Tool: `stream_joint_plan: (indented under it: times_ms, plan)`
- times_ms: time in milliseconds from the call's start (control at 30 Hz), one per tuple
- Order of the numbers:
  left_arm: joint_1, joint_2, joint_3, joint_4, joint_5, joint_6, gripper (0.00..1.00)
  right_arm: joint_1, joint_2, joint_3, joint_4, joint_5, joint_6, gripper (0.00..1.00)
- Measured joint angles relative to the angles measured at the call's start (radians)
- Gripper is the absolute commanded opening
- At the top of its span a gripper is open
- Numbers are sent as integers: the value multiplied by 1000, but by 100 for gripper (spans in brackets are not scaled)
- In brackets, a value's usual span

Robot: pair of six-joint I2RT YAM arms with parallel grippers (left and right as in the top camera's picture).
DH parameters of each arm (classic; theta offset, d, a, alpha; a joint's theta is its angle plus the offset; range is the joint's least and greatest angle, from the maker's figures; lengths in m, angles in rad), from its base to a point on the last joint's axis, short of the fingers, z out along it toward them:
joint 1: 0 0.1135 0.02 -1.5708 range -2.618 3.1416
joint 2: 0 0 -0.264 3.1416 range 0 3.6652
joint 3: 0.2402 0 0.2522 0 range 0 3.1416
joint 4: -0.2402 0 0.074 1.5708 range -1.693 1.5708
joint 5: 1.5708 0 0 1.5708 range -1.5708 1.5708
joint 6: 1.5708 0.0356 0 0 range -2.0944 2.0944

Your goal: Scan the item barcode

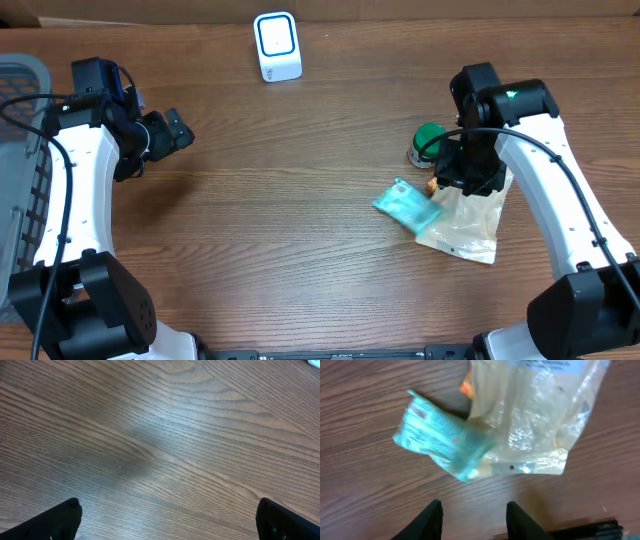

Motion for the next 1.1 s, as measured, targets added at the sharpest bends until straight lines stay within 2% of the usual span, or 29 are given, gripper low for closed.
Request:
stream_joint_plan:
  times_ms: [267,400,433,467,500,767,1100]
  plan:
    - [0,0,0,0,0,0,100,-11,-13,162,-106,21,-26,43]
    - [0,0,0,0,0,0,100,-11,-83,227,-142,20,-42,43]
    - [0,0,0,0,0,0,100,-11,-112,241,-153,19,-44,47]
    - [0,0,0,0,0,0,99,-11,-127,247,-158,20,-45,86]
    - [0,0,0,0,0,0,99,-11,-175,266,-171,17,-46,100]
    - [0,0,0,0,0,0,100,-11,-462,290,-180,-99,-53,100]
    - [0,0,0,0,0,0,100,-11,-590,291,-172,-77,-72,100]
